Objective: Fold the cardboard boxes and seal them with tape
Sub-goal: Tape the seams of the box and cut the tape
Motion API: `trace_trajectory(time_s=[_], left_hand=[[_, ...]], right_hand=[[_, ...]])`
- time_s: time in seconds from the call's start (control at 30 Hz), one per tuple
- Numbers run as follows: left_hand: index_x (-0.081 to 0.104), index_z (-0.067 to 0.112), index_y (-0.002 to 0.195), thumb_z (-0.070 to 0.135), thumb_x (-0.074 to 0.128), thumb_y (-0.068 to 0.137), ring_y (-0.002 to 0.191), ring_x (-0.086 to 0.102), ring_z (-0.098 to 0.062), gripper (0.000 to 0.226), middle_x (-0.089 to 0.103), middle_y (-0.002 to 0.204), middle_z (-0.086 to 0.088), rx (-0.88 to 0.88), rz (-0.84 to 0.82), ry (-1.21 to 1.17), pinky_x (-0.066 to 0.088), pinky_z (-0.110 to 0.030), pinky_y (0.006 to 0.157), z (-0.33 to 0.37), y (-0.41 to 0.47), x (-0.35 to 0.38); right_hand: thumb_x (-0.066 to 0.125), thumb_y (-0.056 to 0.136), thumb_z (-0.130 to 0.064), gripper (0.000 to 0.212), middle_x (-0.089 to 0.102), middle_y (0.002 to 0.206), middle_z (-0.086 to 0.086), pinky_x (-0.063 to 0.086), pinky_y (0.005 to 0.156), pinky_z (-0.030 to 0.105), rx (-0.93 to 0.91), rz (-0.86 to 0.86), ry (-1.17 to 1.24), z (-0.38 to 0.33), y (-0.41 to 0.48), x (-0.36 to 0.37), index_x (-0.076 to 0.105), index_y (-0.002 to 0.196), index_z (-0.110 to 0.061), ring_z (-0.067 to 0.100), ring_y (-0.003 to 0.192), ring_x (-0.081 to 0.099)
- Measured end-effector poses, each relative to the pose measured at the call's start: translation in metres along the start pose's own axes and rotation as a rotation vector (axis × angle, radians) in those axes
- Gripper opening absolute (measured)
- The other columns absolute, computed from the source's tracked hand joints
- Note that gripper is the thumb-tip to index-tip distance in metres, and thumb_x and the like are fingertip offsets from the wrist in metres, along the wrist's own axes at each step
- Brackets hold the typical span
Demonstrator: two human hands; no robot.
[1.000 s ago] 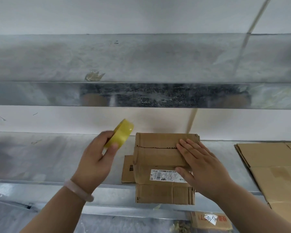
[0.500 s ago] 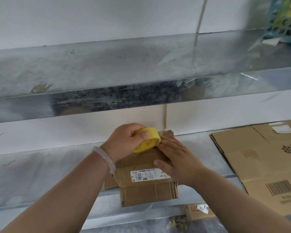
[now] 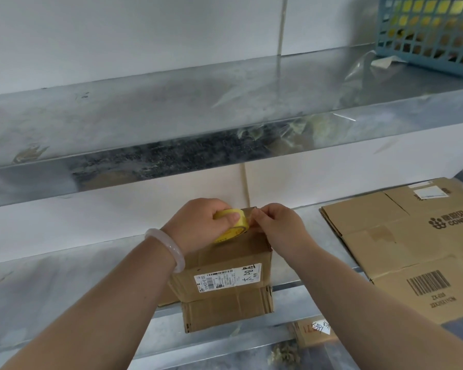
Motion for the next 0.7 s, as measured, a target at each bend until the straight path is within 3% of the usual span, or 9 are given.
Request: trace_trajectory(time_s=[0.07,0.17,0.27,0.33,0.43,0.57,0.63,0.7], left_hand=[[0.07,0.02,0.102,0.041,0.053,0.094,0.069,0.06,-0.008,0.029,0.062,0.067,0.011,-0.028,-0.003,-0.017,0.052,-0.031,0.073,0.0,0.001,-0.001],[0.069,0.02,0.103,0.047,0.052,0.093,0.073,0.064,-0.013,0.034,0.066,0.071,0.005,-0.064,-0.016,-0.002,0.055,-0.036,0.076,0.001,0.003,0.0],[0.069,0.02,0.093,0.056,0.051,0.09,0.068,0.064,-0.015,0.041,0.067,0.069,0.0,-0.086,-0.03,0.044,0.054,-0.035,0.07,0.006,0.009,0.005],[0.065,0.02,0.079,0.061,0.05,0.087,0.065,0.063,-0.016,0.045,0.067,0.067,-0.001,-0.086,-0.033,0.089,0.052,-0.035,0.067,0.009,0.014,0.009],[0.063,0.02,0.074,0.063,0.05,0.086,0.067,0.063,-0.017,0.047,0.067,0.066,-0.001,-0.09,-0.016,0.122,0.051,-0.036,0.067,0.01,0.018,0.009],[0.067,0.021,0.084,0.059,0.052,0.088,0.064,0.063,-0.015,0.041,0.066,0.066,0.0,-0.106,0.004,0.063,0.053,-0.032,0.064,0.007,0.015,0.006],[0.068,0.021,0.082,0.061,0.052,0.086,0.058,0.061,-0.011,0.043,0.065,0.062,0.001,-0.119,0.043,-0.047,0.048,-0.026,0.057,0.002,0.011,0.001],[0.068,0.024,0.077,0.064,0.05,0.08,0.063,0.065,-0.01,0.045,0.066,0.063,0.002,-0.135,0.047,-0.224,0.05,-0.029,0.063,-0.012,0.003,-0.001]], right_hand=[[0.056,0.096,-0.029,0.025,0.075,0.08,0.003,0.055,0.088,0.039,0.042,0.002,0.204,0.004,0.003,-0.004,0.069,0.085,-0.011,0.021,0.083,0.072],[0.055,0.098,-0.018,0.028,0.074,0.079,0.017,0.058,0.086,0.038,0.089,0.013,0.481,0.003,0.002,-0.015,0.064,0.095,0.008,0.027,0.079,0.074],[0.053,0.099,-0.017,0.025,0.073,0.07,0.012,0.058,0.081,0.034,0.091,0.093,0.577,0.004,-0.002,-0.026,0.062,0.09,0.005,0.021,0.072,0.073],[0.051,0.1,-0.016,0.023,0.069,0.066,0.009,0.059,0.079,0.038,0.141,0.109,0.754,0.009,-0.004,-0.022,0.059,0.088,0.001,0.022,0.07,0.071],[0.046,0.102,-0.016,0.02,0.068,0.074,0.013,0.06,0.078,0.04,0.238,0.046,0.971,0.014,-0.005,-0.004,0.054,0.094,0.0,0.025,0.077,0.07],[0.042,0.103,-0.016,0.022,0.07,0.09,0.018,0.06,0.076,0.031,0.249,-0.018,0.773,0.011,0.0,0.005,0.054,0.095,0.001,0.021,0.082,0.073],[0.043,0.103,-0.018,0.021,0.069,0.093,0.016,0.06,0.072,0.027,0.199,0.002,0.635,0.009,0.003,0.005,0.053,0.096,-0.001,0.018,0.083,0.072],[0.044,0.103,-0.019,0.019,0.068,0.093,0.014,0.059,0.071,0.024,0.156,0.019,0.564,0.009,0.005,0.006,0.052,0.097,-0.002,0.016,0.083,0.072]])
Point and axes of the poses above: each hand's wrist, its own y-axis towards the middle knuckle, its own x-axis out of the palm, z = x × y, the point moved 7 cm from there along y, towards the middle knuckle
